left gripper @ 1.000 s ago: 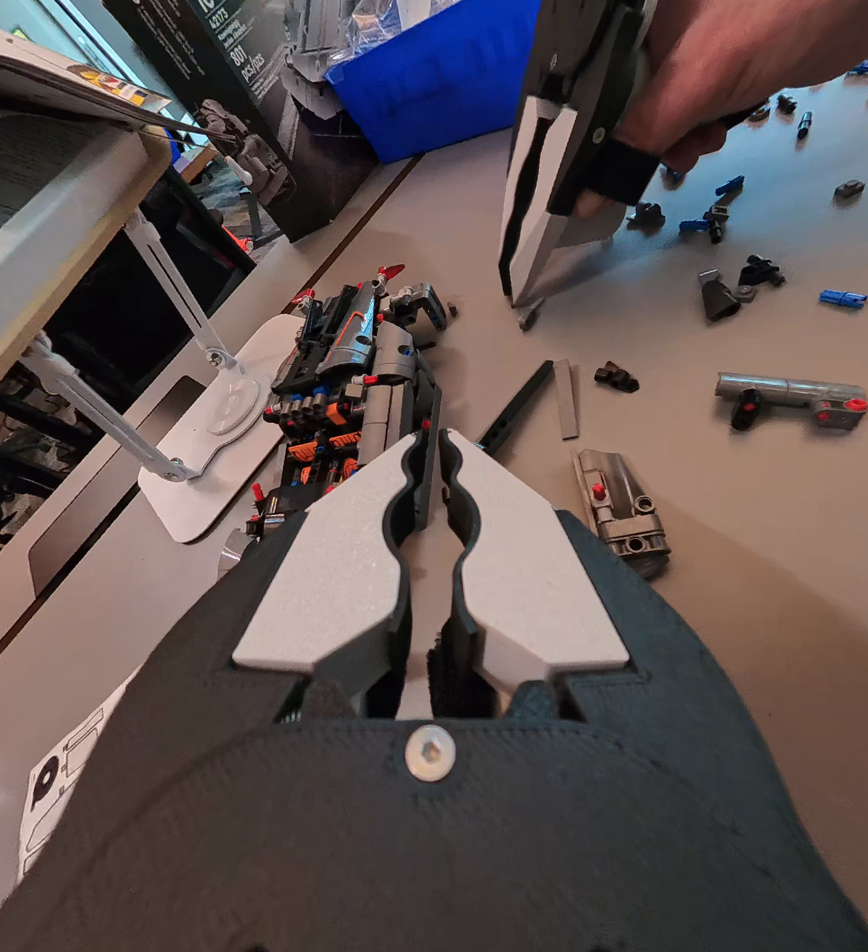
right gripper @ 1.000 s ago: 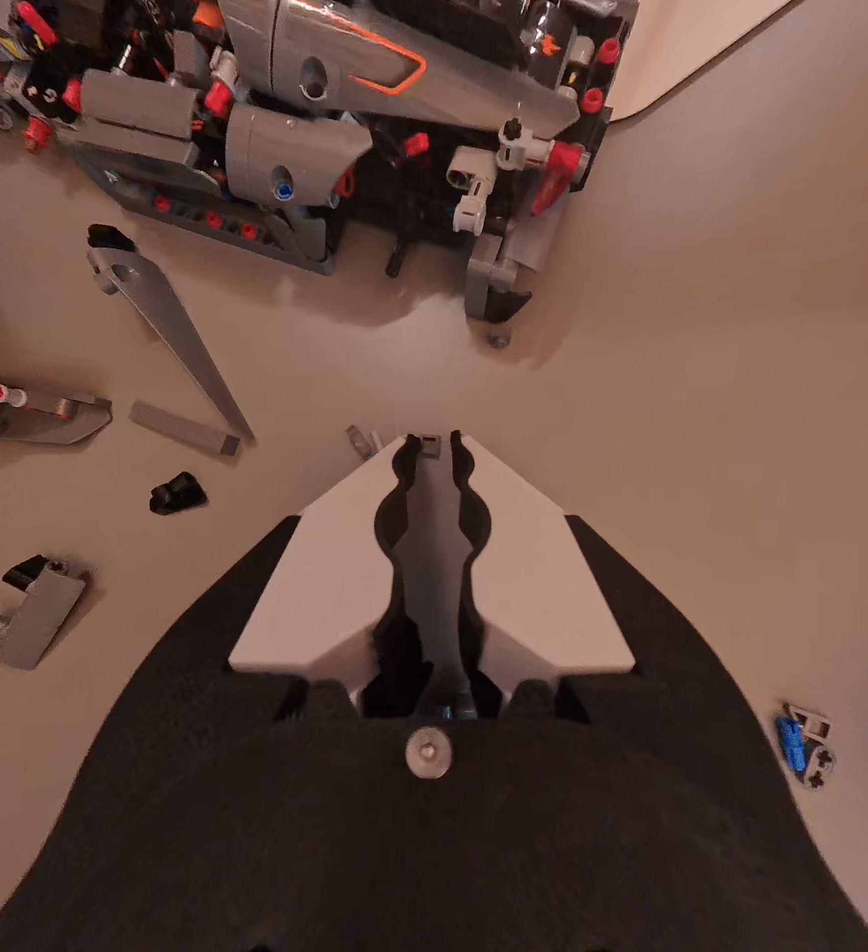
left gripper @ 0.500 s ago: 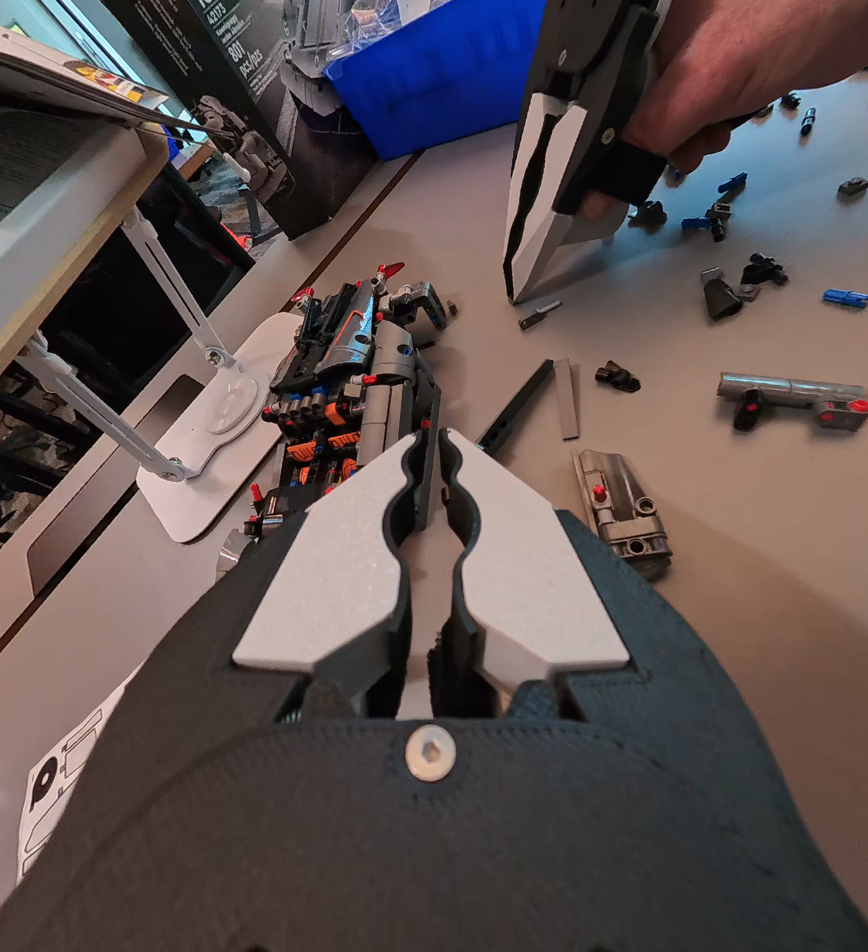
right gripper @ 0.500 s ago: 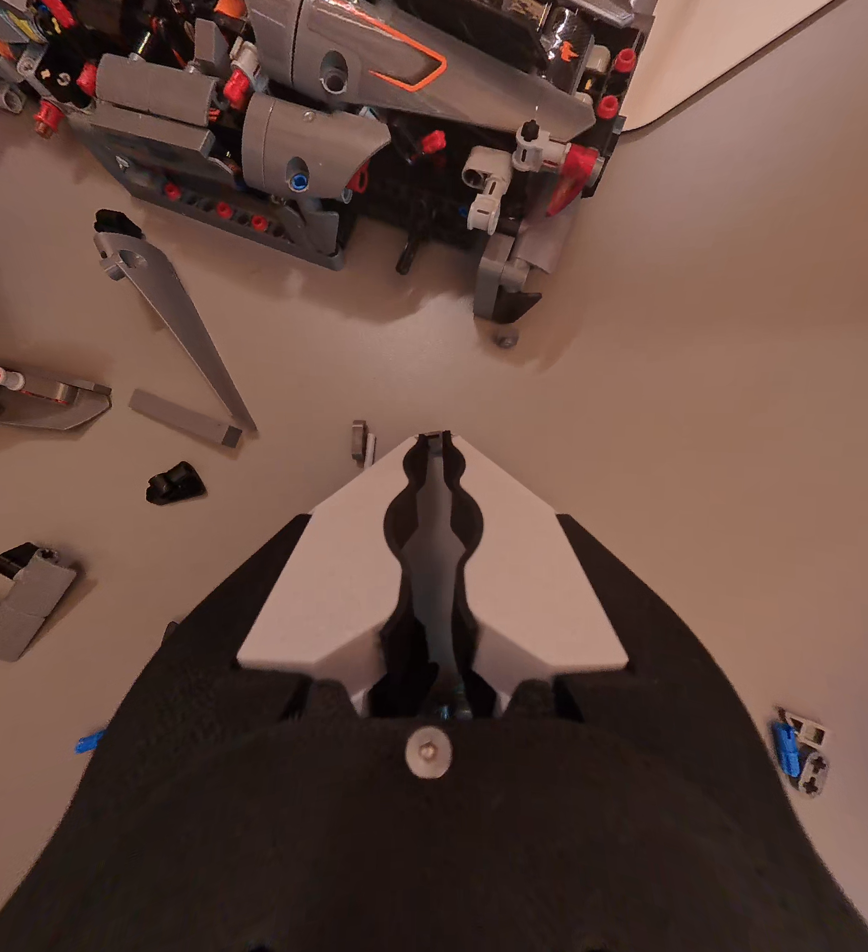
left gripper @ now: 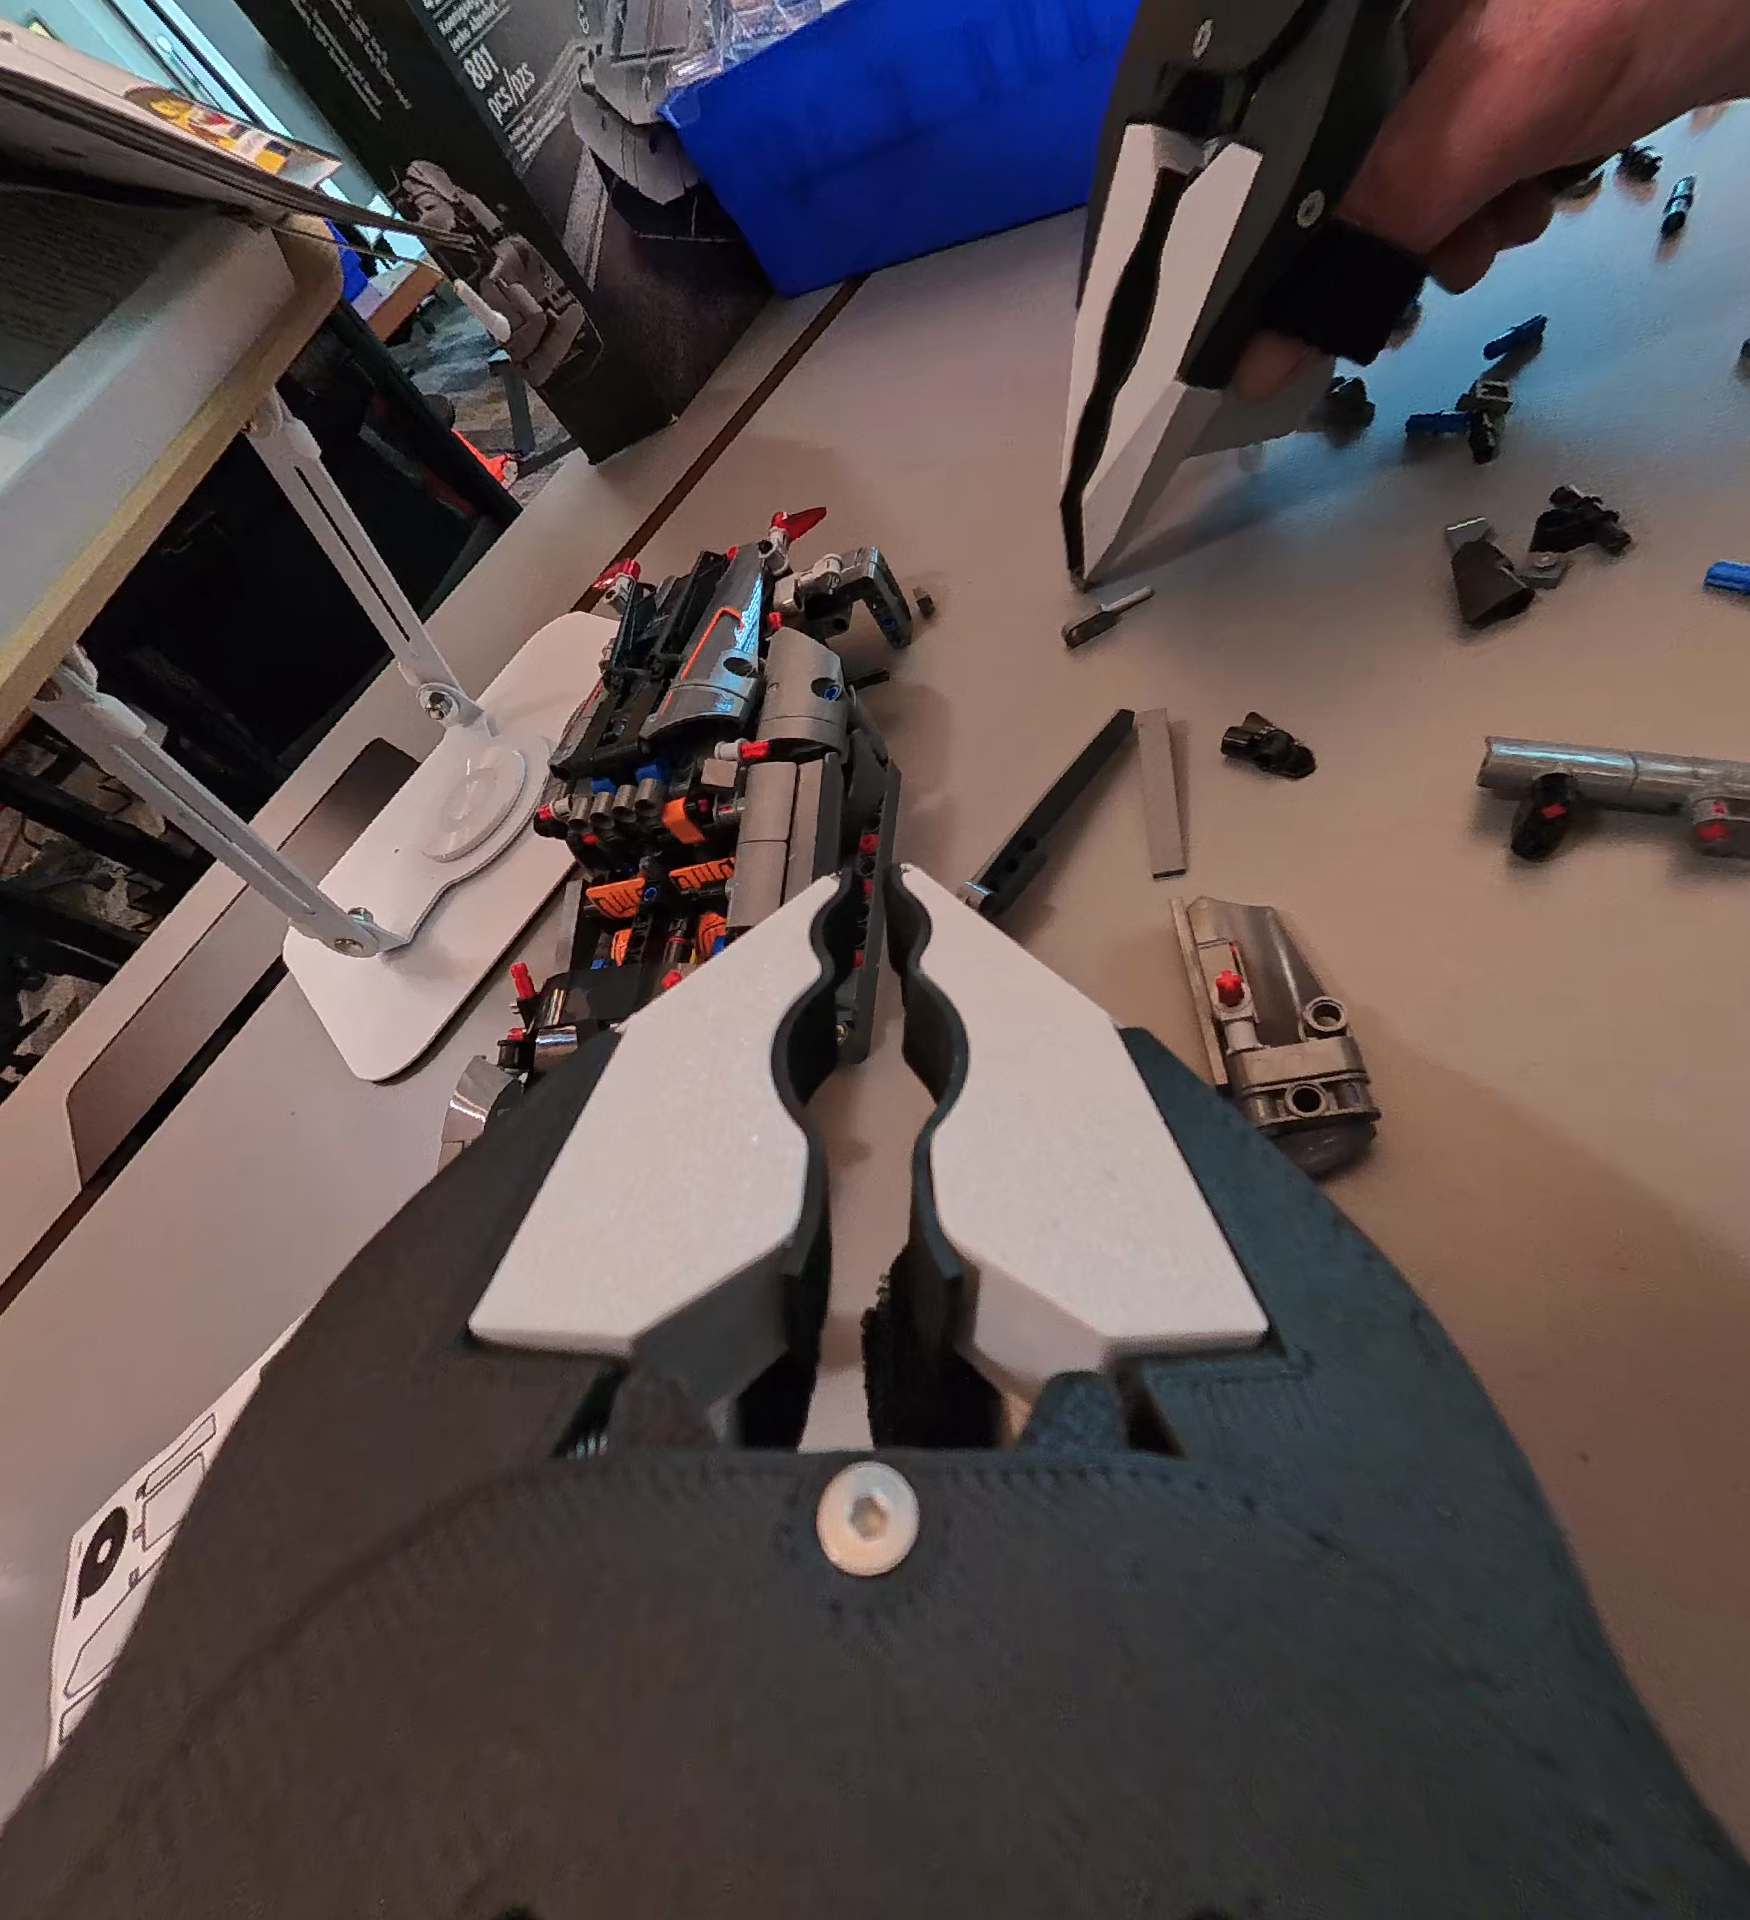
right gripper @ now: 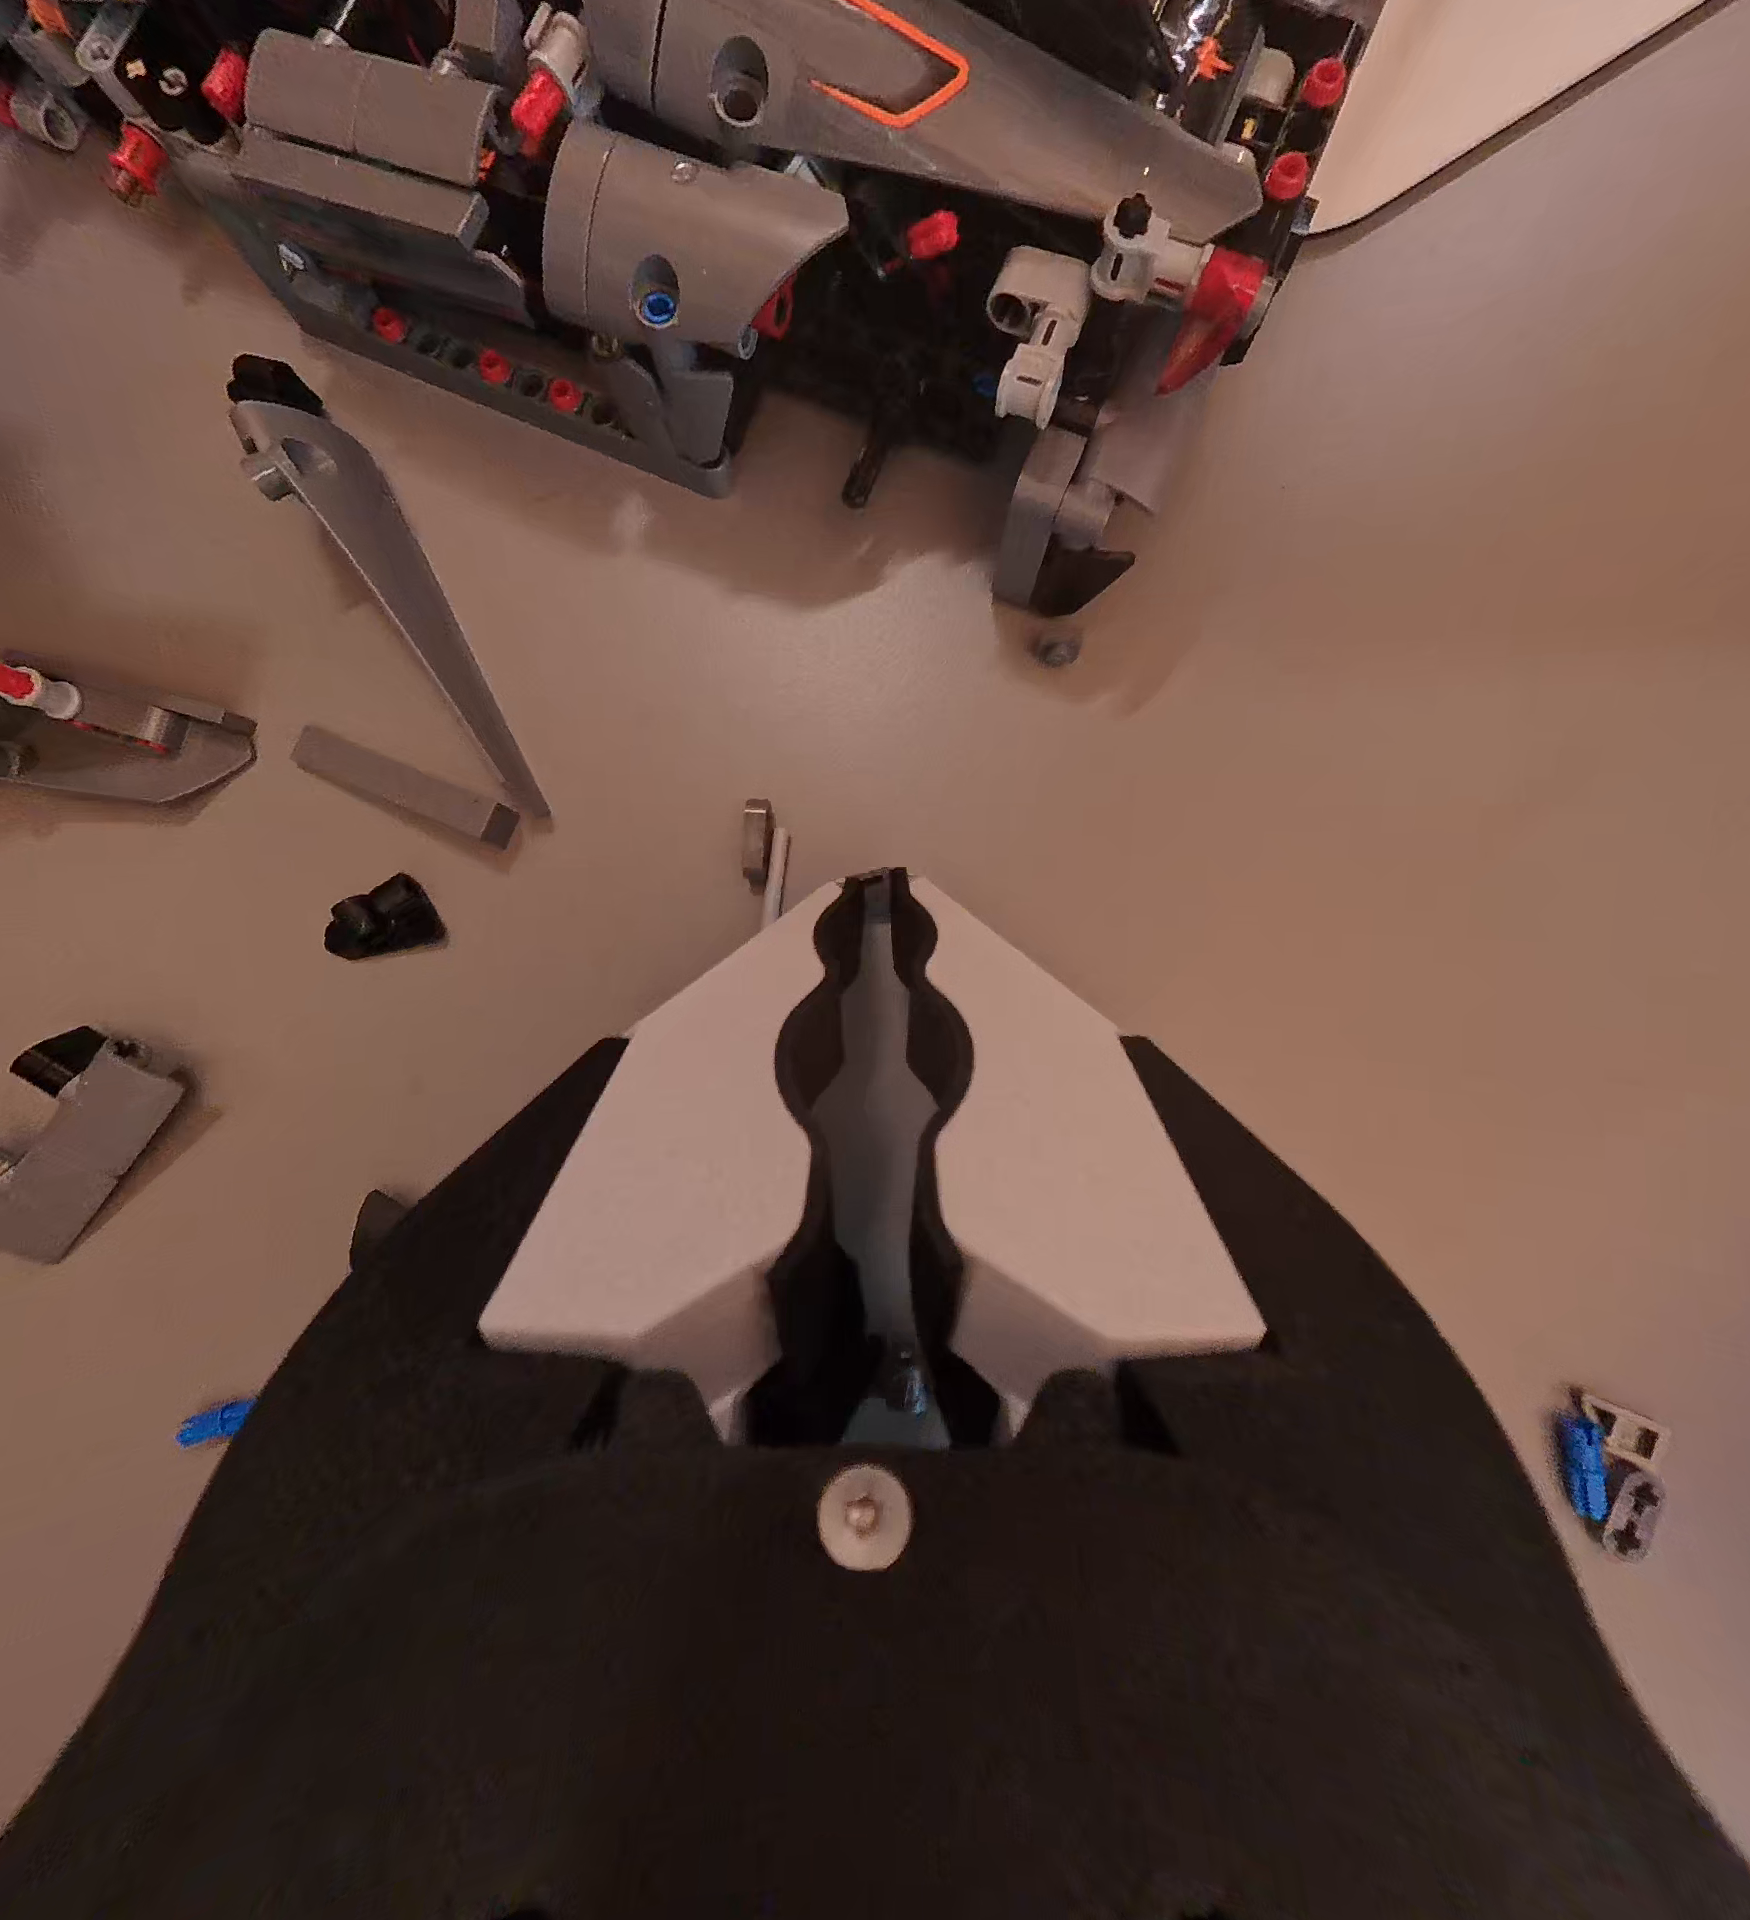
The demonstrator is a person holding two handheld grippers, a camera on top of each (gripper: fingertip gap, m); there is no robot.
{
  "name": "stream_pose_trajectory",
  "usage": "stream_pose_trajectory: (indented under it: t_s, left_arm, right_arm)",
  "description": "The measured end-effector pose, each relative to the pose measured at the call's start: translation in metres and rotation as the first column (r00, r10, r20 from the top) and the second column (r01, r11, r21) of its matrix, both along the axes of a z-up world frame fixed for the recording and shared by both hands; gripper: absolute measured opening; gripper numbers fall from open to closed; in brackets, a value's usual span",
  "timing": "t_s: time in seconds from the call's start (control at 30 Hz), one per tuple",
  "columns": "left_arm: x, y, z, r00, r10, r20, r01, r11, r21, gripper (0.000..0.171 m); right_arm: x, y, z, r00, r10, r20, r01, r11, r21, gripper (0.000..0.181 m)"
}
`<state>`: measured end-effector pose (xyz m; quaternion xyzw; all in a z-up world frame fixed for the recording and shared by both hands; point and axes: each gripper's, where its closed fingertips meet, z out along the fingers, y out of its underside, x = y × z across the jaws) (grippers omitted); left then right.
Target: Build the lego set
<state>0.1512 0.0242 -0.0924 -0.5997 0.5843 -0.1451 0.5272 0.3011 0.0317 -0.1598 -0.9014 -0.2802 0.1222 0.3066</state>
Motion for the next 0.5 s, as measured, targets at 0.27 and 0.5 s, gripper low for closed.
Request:
stream_pose_trajectory:
  t_s: [0.27, 0.5]
  left_arm:
    - [-0.001, -0.001, 0.002, 1.000, -0.003, 0.006, 0.003, 1.000, 0.000, 0.003]
    - [-0.002, -0.001, 0.003, 1.000, -0.003, 0.012, 0.003, 1.000, 0.002, 0.003]
  right_arm:
    - [-0.002, -0.009, -0.001, 1.000, 0.009, -0.013, -0.009, 1.000, -0.013, 0.000]
    - [0.004, -0.022, 0.014, 0.997, -0.016, -0.071, 0.015, 1.000, -0.013, 0.000]
